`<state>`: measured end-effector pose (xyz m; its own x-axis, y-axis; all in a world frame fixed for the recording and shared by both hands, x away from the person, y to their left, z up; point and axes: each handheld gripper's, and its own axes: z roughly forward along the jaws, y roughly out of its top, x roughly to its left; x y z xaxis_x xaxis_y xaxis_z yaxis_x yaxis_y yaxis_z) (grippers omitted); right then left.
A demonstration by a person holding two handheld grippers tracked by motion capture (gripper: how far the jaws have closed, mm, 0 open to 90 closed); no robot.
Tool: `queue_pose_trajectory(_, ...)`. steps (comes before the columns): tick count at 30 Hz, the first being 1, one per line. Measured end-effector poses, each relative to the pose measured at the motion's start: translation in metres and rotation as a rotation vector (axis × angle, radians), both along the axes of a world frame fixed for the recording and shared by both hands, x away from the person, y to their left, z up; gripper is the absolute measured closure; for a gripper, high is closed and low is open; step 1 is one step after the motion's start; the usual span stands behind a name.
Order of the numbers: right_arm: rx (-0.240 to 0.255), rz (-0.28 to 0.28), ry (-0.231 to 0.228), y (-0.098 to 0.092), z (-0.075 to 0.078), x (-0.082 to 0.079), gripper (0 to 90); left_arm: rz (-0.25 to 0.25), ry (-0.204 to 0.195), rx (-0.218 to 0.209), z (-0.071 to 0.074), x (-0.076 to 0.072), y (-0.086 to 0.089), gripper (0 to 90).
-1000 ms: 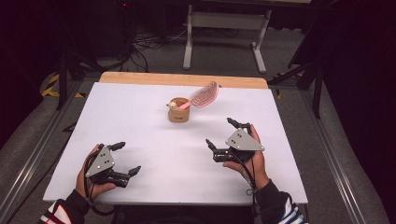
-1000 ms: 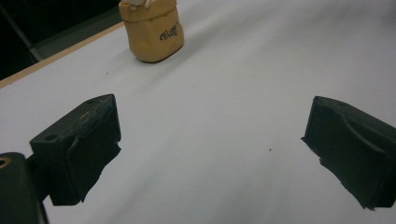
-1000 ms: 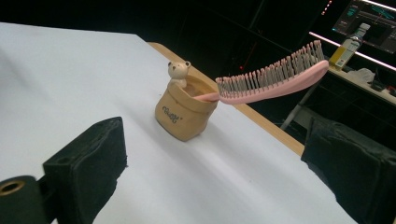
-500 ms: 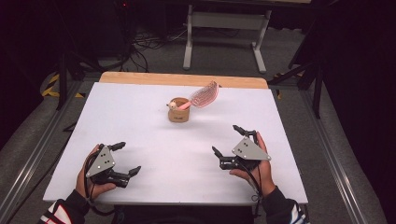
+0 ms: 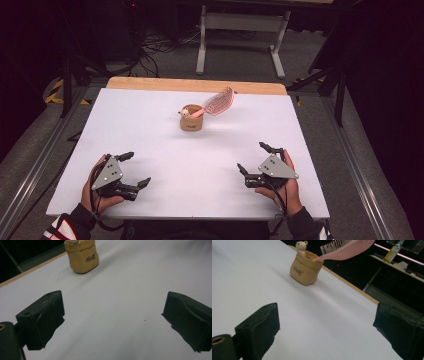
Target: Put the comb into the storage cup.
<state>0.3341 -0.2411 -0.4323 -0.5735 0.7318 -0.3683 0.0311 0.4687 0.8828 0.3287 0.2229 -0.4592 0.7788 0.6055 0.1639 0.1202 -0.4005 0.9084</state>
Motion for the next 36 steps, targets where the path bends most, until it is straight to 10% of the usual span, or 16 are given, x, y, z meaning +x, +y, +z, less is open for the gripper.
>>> queue_pose_trajectory(18,0.025,-0.089,0.064,-0.044,-0.022,-0.011,5.8,0.013,-0.007,-0.008,0.002,0.001,0.001,4.3)
queue_pose_trajectory(36,0.039,-0.084,0.052,-0.043,-0.022,-0.013,5.3,0.010,-0.006,-0.001,0.001,0.000,0.000,4.2)
